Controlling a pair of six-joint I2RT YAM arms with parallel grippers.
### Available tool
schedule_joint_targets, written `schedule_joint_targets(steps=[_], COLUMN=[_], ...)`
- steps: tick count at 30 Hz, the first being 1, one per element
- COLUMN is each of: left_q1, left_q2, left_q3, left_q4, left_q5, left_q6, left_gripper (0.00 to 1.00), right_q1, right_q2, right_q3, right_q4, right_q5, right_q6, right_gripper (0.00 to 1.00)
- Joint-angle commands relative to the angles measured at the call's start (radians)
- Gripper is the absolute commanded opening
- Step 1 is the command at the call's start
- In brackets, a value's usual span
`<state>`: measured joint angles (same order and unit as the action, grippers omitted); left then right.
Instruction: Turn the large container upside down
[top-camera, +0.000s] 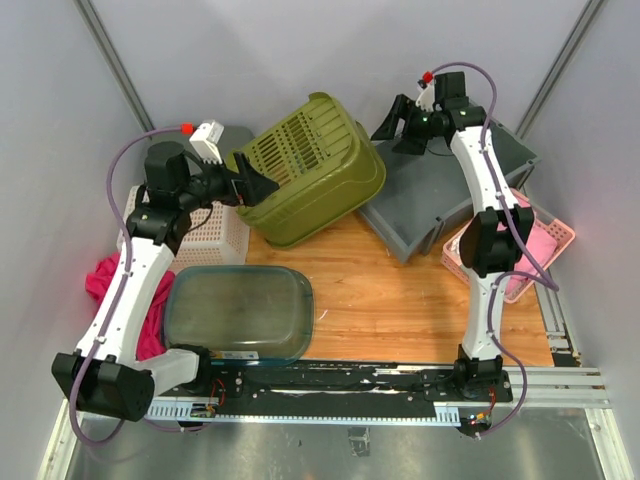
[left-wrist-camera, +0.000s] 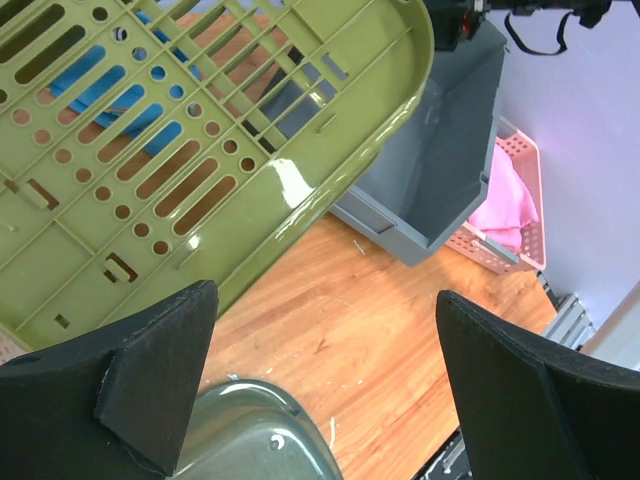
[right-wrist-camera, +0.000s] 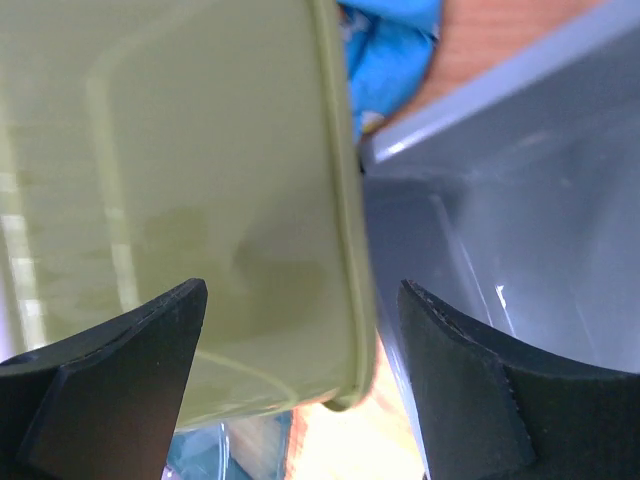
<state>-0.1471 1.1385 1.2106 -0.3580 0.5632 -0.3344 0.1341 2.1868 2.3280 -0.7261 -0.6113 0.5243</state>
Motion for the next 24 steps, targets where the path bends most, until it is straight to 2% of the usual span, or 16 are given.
schedule_joint_targets(steps=[1, 7, 10, 12, 15, 19, 22, 24], left_q1=[-0.003, -0.003, -0.003, -0.003, -0.003, -0.003, -0.003, -0.007], left_q2=[0.035, 0.082, 0.084, 0.086, 0.088, 0.084, 0.091, 0.104], left_q3=[0.002, 0.006, 0.024, 0.028, 0.014, -0.018, -0.036, -0.047], left_q4=[0.056, 0.076, 0.013, -0.045, -0.111, -0.141, -0.121, -0.108], left_q5=[-0.009, -0.005, -0.097, -0.161, -0.189, -0.177, -0.144, -0.132], left_q6=[-0.016, -0.037, 0.005, 0.06, 0.172, 0.239, 0.236, 0.241], left_gripper=[0.95, 0.94, 0.94, 0.94, 0.95, 0.96, 0.96, 0.96], right_q1=[-0.039, -0.061, -0.063, -0.063, -0.062, -0.062, -0.068, -0.07], right_q2=[-0.045, -0.193, -0.318, -0.427, -0.571, -0.755, -0.82, -0.815], right_q3=[-0.034, -0.167, -0.311, -0.464, -0.66, -0.85, -0.908, -0.896], right_q4=[-0.067, -0.028, 0.005, 0.037, 0.048, 0.025, -0.028, -0.066], right_q5=[0.024, 0.028, 0.053, 0.083, 0.202, 0.458, 0.663, 0.745], right_q6=[-0.047, -0.05, -0.06, -0.072, -0.095, -0.139, -0.117, -0.104], right_gripper=[0.79, 0.81, 0.82, 0.82, 0.82, 0.83, 0.83, 0.84])
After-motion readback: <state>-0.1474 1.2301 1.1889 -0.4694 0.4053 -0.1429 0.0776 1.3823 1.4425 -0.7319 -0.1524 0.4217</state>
